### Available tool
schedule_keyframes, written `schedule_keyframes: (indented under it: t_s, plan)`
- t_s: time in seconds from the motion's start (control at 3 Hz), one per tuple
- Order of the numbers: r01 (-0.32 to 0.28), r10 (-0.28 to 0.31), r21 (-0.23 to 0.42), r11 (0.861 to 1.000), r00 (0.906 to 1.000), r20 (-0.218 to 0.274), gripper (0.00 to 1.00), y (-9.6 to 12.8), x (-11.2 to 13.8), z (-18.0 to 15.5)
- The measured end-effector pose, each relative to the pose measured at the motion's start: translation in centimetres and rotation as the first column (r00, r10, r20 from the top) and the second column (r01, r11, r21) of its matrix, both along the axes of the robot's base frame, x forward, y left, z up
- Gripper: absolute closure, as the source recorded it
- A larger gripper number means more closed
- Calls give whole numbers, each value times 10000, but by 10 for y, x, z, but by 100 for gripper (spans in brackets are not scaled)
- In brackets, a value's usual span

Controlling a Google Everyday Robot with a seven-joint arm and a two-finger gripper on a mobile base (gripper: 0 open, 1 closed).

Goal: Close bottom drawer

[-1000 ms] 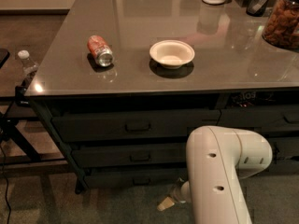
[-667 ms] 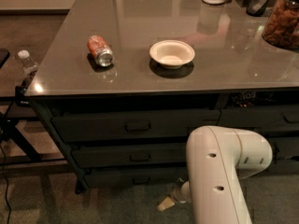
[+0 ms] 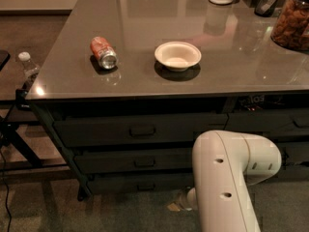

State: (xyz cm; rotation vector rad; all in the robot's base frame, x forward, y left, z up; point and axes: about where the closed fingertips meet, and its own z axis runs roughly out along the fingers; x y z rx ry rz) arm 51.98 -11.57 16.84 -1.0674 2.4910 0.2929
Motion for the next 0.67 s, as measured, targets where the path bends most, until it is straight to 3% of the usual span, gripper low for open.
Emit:
schedule_keyframes:
  t_s: [0.67]
  plan:
    - [370,-349,-243,9990,9959,835,89,-6,40,9]
